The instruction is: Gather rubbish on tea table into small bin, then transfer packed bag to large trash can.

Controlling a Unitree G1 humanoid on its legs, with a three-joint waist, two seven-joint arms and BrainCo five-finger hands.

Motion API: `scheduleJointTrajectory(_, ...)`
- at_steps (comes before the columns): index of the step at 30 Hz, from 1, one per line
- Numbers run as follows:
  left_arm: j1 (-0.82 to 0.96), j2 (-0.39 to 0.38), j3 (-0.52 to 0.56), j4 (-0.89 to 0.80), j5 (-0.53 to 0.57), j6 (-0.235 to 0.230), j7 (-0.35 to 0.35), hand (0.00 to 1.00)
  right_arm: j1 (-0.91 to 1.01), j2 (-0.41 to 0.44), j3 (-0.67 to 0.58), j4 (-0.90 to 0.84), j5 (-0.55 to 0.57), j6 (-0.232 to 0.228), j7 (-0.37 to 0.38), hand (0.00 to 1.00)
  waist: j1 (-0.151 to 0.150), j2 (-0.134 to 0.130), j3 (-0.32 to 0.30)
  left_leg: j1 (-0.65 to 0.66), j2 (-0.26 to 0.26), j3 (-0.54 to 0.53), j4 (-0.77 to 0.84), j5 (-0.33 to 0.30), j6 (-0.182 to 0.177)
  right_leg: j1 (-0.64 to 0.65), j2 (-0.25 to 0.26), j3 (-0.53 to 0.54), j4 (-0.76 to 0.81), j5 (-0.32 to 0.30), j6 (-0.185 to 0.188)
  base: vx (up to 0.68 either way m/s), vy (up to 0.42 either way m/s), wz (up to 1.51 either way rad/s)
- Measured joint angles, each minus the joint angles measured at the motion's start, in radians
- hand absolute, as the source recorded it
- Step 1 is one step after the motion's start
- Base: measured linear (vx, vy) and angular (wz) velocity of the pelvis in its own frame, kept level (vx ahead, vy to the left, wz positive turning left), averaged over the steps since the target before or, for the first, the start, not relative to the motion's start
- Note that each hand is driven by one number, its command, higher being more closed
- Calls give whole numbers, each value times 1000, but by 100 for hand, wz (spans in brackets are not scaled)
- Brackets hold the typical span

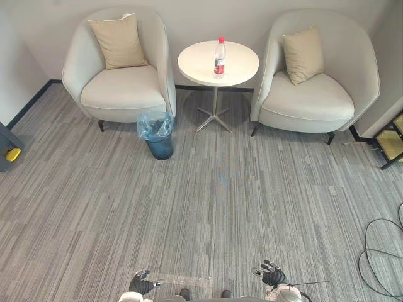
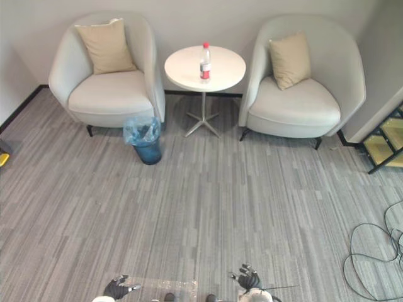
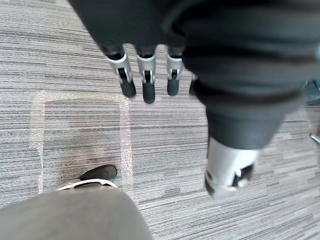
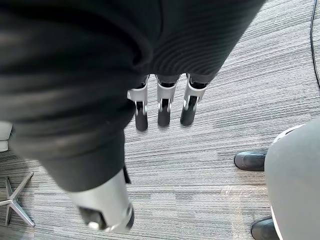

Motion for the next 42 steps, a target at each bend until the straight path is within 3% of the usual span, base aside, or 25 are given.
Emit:
scheduleJointTrajectory(16, 0, 2, -6, 1, 0, 0, 12, 0, 0, 3, 0, 1, 3, 0, -4, 0, 1, -3, -1, 0, 0, 8, 0, 0, 0, 0, 1, 2, -11, 10, -4, -51, -32, -1)
scheduleJointTrajectory(31, -25, 22, -18, 20, 1, 3, 13, 0, -3, 17, 1, -3, 18, 1, -4, 0, -2, -32, 5, -38, 5, 17, 20, -10, 12, -20, 4, 0, -22, 18, -13, -39, -40, 0)
scheduleJointTrajectory(33, -35, 28, -18, 20, 0, 3, 13, 0, -3, 20, 0, -5, 22, 0, -4, 0, -1, -39, 12, -81, 13, 17, 108, -53, 11, -23, 1, -1, -22, 18, -14, 1, -38, 4)
scheduleJointTrajectory(35, -42, 34, -15, 16, -2, 3, 13, 0, -1, 15, 0, -6, 42, 0, -3, 0, -1, -39, 20, -200, 59, 41, 405, -154, -17, -12, 2, -2, -21, 2, -41, -4, -60, -1)
scheduleJointTrajectory(36, -44, 36, -15, 13, -3, 3, 13, 0, -1, 15, 0, -6, 42, 0, -3, 0, -1, -39, 23, -233, 74, 50, 482, -164, -26, -8, 3, -1, -17, -3, -48, -25, -74, -8)
scheduleJointTrajectory(38, -48, 25, -14, -9, -5, 3, 14, 0, 1, -2, 0, -10, 43, 0, -3, 0, -1, -3, 45, -331, 161, 82, 783, -162, -27, 27, 22, 17, 7, -24, -59, 15, -53, -17)
scheduleJointTrajectory(40, -50, 11, 16, -11, -18, 2, 15, 0, -5, -15, 0, -12, 57, 1, -6, 0, 0, 12, 54, -416, 201, 73, 959, -141, -34, 40, 25, 43, 31, -64, -90, 75, 46, -16)
scheduleJointTrajectory(42, -50, 6, 29, -17, -40, 0, 17, 0, -8, -16, 0, -15, 61, 1, -12, 0, 0, 13, 59, -475, 191, 59, 957, -194, -22, 34, 5, 58, 52, -83, -94, 152, 75, -17)
